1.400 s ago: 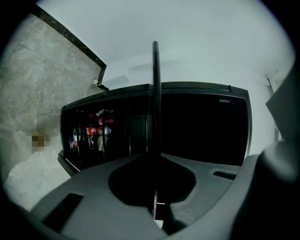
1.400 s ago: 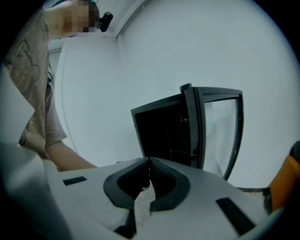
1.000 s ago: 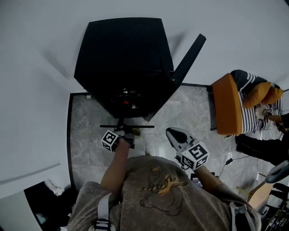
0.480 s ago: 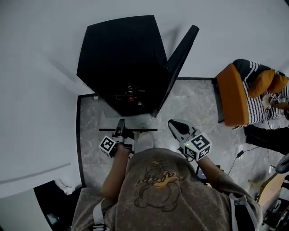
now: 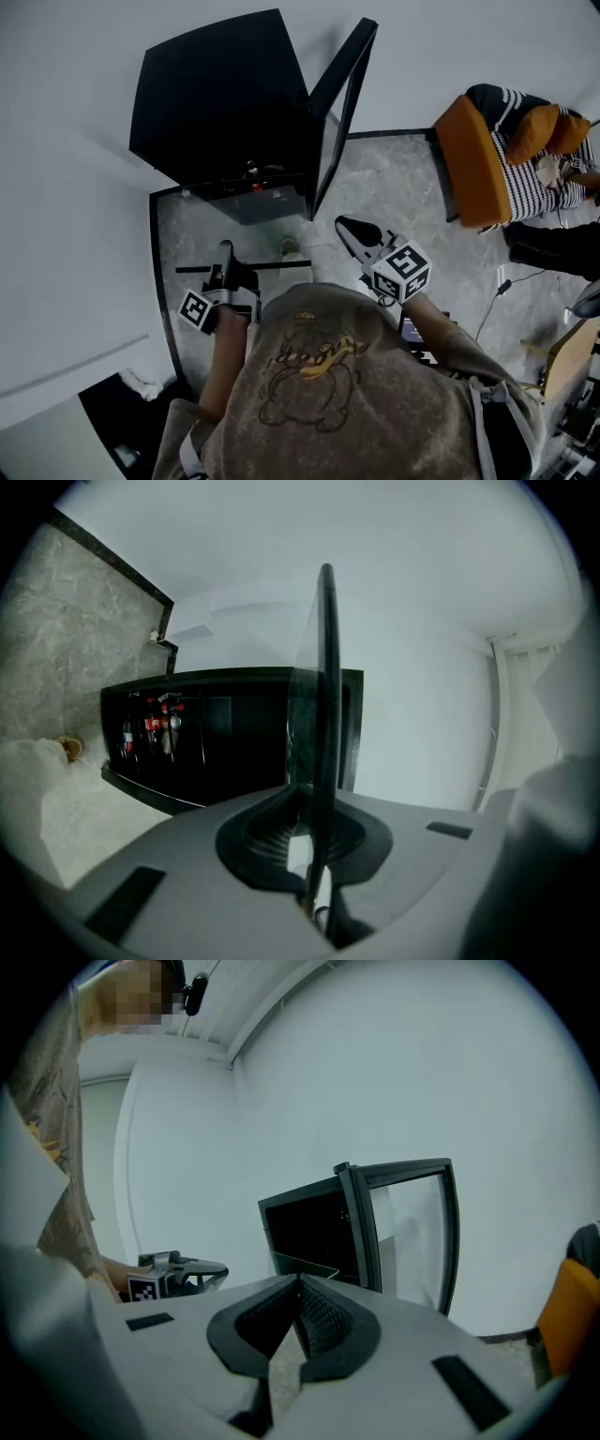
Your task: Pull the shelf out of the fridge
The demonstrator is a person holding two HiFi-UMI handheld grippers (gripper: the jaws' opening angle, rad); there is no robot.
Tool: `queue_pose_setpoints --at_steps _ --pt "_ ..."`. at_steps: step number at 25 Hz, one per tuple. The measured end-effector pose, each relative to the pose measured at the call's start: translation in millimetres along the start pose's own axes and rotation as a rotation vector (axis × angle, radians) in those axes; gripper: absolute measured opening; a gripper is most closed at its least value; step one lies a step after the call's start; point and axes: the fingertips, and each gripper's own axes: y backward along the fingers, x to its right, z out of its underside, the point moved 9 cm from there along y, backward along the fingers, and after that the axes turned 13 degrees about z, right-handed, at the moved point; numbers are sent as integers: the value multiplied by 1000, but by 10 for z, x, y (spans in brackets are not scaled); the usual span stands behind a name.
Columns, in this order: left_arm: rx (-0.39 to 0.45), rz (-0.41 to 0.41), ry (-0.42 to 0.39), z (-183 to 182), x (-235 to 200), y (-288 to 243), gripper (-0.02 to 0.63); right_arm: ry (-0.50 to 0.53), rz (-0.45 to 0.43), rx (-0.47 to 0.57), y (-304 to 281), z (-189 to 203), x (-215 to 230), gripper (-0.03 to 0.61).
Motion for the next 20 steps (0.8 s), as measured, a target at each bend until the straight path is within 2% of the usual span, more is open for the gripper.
queue_pose_setpoints --at_steps 13,20 --pt "-16 72 -39 161 542 173 20 -4 -66 28 111 -101 34 21" --pt "-10 111 -28 243 644 150 20 -1 -88 33 136 -109 33 21"
